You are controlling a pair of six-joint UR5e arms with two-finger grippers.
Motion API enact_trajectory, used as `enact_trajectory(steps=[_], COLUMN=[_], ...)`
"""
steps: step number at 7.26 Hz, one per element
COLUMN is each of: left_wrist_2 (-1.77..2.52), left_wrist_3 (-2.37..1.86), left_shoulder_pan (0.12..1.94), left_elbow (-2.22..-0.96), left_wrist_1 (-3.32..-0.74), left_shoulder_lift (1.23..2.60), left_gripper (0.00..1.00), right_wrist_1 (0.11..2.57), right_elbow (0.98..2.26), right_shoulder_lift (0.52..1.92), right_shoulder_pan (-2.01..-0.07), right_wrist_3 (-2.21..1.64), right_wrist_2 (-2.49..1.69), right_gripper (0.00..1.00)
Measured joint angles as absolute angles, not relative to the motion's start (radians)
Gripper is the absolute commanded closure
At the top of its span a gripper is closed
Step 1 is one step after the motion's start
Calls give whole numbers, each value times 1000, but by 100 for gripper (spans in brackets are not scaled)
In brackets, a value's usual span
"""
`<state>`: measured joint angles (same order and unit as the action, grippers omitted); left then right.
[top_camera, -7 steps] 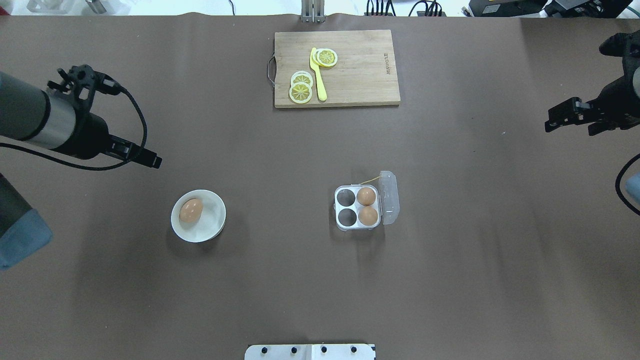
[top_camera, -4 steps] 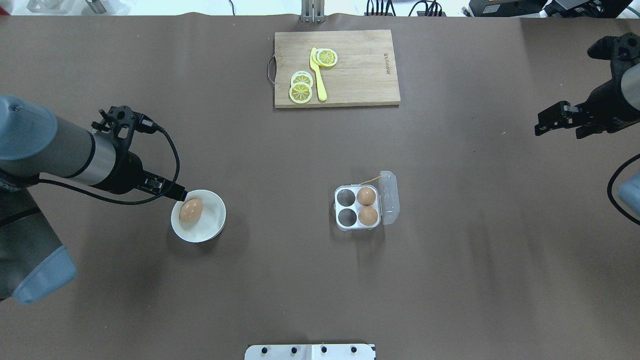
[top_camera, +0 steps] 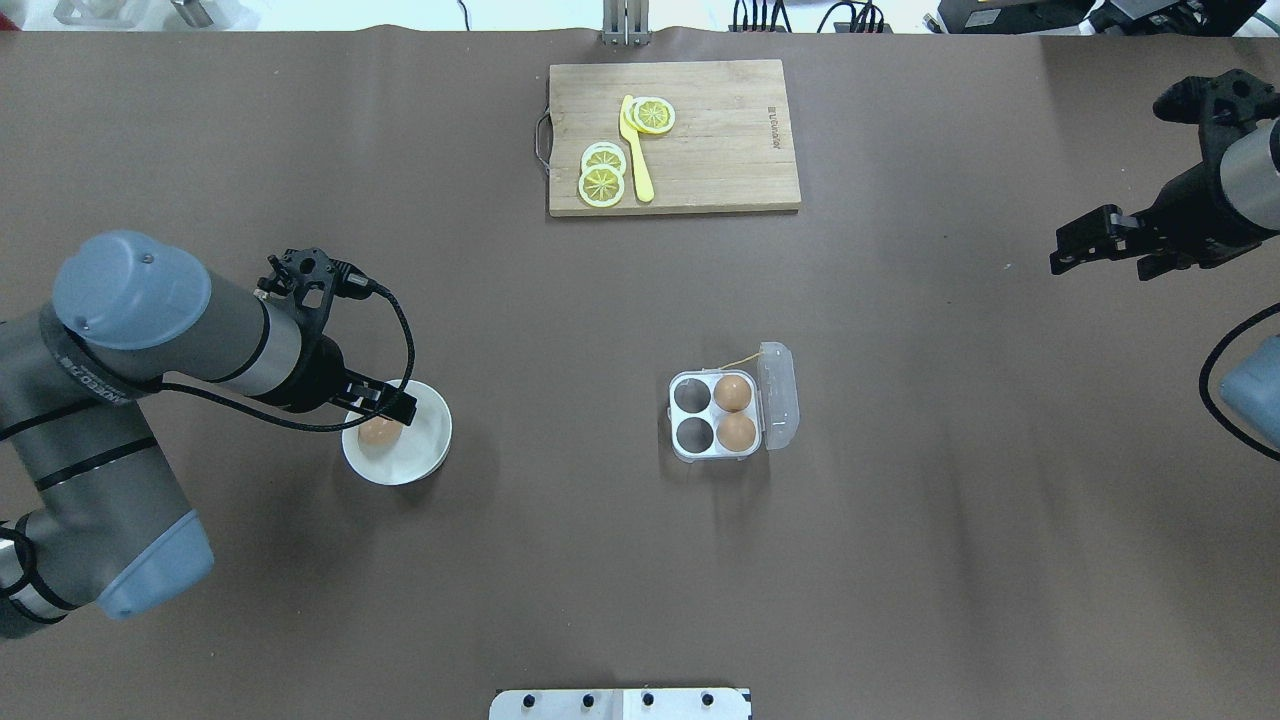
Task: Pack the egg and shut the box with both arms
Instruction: 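Reach the left gripper down into the white bowl over the egg, then close the left gripper around the brown egg in the bowl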
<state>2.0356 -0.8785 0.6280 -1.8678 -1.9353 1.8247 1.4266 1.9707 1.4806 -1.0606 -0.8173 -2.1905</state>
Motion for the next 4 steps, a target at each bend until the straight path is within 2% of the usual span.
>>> enact_trajectory(steps=[4], left_wrist_2=[2035], left_wrist_3=[-876], left_shoulder_pan=[609], left_elbow=[-1817], left_wrist_1=[-1939], left_shoulder_lift=[1840], left_gripper=[20], right_wrist_1=[1427], right_elbow=[1970], right_shoulder_lift=[1479], right_shoulder_pan=[-1055], right_wrist_3=[-818], right_wrist_2=[-2191], right_gripper=[0])
